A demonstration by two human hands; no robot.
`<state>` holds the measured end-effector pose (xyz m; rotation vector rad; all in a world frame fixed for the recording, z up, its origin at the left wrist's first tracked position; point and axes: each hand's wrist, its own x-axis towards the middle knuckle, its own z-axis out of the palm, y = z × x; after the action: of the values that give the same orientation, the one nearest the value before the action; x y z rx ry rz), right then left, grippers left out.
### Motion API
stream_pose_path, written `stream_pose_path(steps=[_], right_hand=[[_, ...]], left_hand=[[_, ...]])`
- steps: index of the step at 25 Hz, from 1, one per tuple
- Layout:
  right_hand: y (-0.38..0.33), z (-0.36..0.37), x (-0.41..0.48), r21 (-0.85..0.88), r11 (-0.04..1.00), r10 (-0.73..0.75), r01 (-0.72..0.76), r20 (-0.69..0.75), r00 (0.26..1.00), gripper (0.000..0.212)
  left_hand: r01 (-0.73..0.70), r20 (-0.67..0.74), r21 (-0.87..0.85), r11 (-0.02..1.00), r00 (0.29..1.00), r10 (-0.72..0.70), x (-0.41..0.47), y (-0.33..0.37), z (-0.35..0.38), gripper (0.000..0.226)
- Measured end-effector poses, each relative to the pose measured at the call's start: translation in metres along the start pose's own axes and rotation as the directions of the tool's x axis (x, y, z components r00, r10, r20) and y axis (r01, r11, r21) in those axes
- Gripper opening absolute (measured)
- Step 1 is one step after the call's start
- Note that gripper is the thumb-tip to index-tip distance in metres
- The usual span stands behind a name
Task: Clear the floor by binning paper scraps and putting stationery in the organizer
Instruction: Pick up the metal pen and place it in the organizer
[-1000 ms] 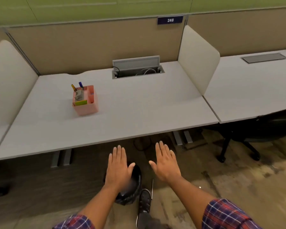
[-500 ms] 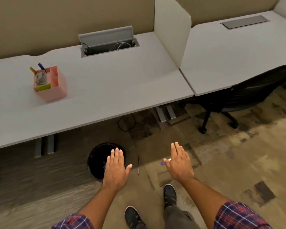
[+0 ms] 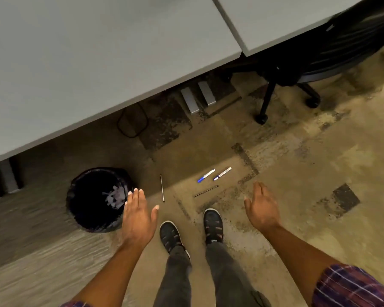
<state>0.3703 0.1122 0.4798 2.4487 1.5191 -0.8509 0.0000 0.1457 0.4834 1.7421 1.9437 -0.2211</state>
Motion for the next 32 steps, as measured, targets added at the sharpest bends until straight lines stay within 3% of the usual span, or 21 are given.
stream_pose_path(steps=[5,9,14,18,24,28,30,32], right_hand=[[0.011,0.121,0.072,0.101,0.993,0.056,-0.061,0.054,0.997,0.061],[0.005,0.217,0.127,0.184,0.979,0.065,-0.084,0.110,0.992,0.055],[0.006,0.317,0.200,-0.051,0.991,-0.110,0.124,0.224,0.968,0.041],[0.007,0.378,0.248,-0.365,0.847,-0.256,0.387,0.357,0.898,0.033],[0.013,0.432,0.284,-0.538,0.654,-0.409,0.531,0.339,0.847,0.043],[0.009,0.442,0.282,-0.559,0.570,-0.446,0.602,0.405,0.798,0.048],[0.005,0.441,0.270,-0.511,0.611,-0.435,0.605,0.422,0.796,0.036],[-0.006,0.433,0.258,-0.291,0.839,-0.350,0.460,0.358,0.866,0.012]], left_hand=[[-0.026,0.075,-0.058,0.998,0.997,0.030,0.087,-0.023,0.114,0.073],[0.080,0.070,-0.072,0.994,0.995,-0.075,0.145,-0.050,0.202,0.060],[0.248,0.084,-0.170,0.954,0.968,-0.237,0.219,-0.077,0.294,0.024],[0.441,0.124,-0.250,0.862,0.897,-0.423,0.265,-0.096,0.353,0.006],[0.496,0.135,-0.221,0.840,0.868,-0.477,0.302,-0.123,0.414,0.033],[0.458,0.147,-0.307,0.834,0.889,-0.434,0.307,-0.124,0.428,0.018],[0.451,0.203,-0.430,0.782,0.892,-0.403,0.296,-0.122,0.423,0.011],[0.488,0.310,-0.569,0.662,0.873,-0.377,0.279,-0.115,0.411,0.013]])
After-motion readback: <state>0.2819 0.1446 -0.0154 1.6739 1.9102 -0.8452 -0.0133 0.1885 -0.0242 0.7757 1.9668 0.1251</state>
